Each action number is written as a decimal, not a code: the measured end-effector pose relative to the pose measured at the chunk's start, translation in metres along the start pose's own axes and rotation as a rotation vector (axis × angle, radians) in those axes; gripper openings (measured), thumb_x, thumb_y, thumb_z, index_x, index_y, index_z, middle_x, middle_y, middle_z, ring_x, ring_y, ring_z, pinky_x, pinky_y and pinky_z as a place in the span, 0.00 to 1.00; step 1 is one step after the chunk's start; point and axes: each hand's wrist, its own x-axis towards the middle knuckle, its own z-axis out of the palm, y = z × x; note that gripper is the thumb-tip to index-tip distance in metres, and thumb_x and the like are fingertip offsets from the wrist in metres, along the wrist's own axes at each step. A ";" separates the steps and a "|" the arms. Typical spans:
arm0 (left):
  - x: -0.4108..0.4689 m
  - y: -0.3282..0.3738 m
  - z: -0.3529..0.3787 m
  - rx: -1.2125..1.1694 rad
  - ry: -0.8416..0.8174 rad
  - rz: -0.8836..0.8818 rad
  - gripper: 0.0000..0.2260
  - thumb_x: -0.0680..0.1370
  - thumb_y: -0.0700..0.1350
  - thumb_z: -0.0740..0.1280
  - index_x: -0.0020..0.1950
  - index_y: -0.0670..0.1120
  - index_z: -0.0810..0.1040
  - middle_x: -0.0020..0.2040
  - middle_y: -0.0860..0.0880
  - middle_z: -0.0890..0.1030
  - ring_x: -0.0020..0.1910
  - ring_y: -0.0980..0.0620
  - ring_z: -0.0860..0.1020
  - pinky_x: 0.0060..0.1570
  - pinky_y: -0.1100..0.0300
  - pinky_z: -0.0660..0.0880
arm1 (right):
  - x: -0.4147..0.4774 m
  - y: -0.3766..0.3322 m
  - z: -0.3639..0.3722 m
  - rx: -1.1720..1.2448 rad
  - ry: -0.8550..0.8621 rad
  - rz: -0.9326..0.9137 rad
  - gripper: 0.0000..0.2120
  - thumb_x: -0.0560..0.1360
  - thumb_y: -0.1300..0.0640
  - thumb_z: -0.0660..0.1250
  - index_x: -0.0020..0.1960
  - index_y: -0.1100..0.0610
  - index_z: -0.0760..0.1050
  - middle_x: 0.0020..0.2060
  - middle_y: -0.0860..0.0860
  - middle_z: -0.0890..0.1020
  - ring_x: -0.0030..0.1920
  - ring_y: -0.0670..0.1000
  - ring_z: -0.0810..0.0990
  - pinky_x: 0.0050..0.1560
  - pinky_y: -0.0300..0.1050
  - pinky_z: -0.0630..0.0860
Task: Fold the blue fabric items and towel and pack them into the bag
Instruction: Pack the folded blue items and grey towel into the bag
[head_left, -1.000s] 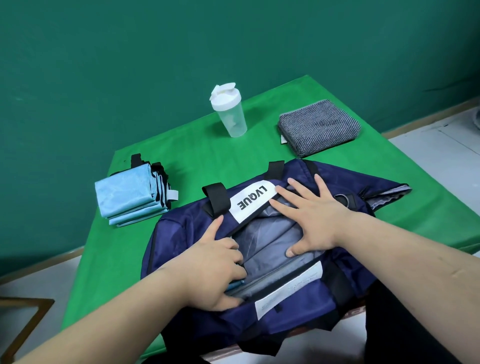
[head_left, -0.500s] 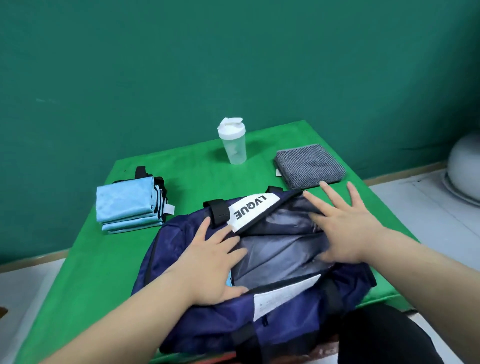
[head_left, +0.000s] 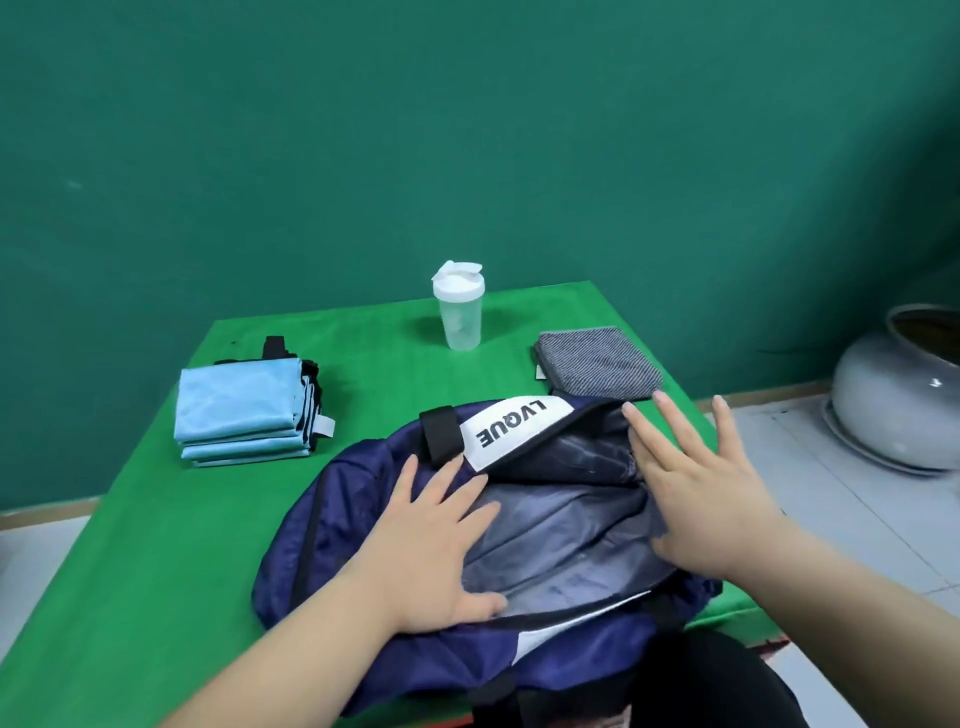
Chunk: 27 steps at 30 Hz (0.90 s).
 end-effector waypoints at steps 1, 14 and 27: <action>0.000 0.000 0.000 -0.013 0.037 -0.009 0.45 0.67 0.77 0.55 0.79 0.55 0.59 0.81 0.50 0.54 0.80 0.45 0.42 0.73 0.34 0.36 | 0.000 -0.001 -0.001 -0.005 0.006 0.006 0.49 0.46 0.46 0.72 0.66 0.65 0.77 0.76 0.56 0.66 0.78 0.62 0.59 0.71 0.77 0.47; -0.006 0.000 0.001 -0.149 0.035 -0.006 0.39 0.71 0.72 0.57 0.79 0.57 0.60 0.81 0.53 0.51 0.80 0.49 0.39 0.75 0.38 0.36 | 0.005 -0.018 -0.005 0.039 -0.015 0.000 0.50 0.51 0.44 0.73 0.70 0.64 0.73 0.77 0.58 0.63 0.78 0.62 0.58 0.70 0.77 0.51; -0.038 -0.019 0.000 -0.299 0.261 0.056 0.26 0.76 0.63 0.56 0.73 0.58 0.70 0.80 0.56 0.55 0.80 0.54 0.43 0.76 0.48 0.36 | 0.000 -0.081 -0.043 0.530 0.064 -0.086 0.24 0.73 0.43 0.60 0.68 0.47 0.75 0.75 0.49 0.68 0.79 0.54 0.56 0.76 0.58 0.59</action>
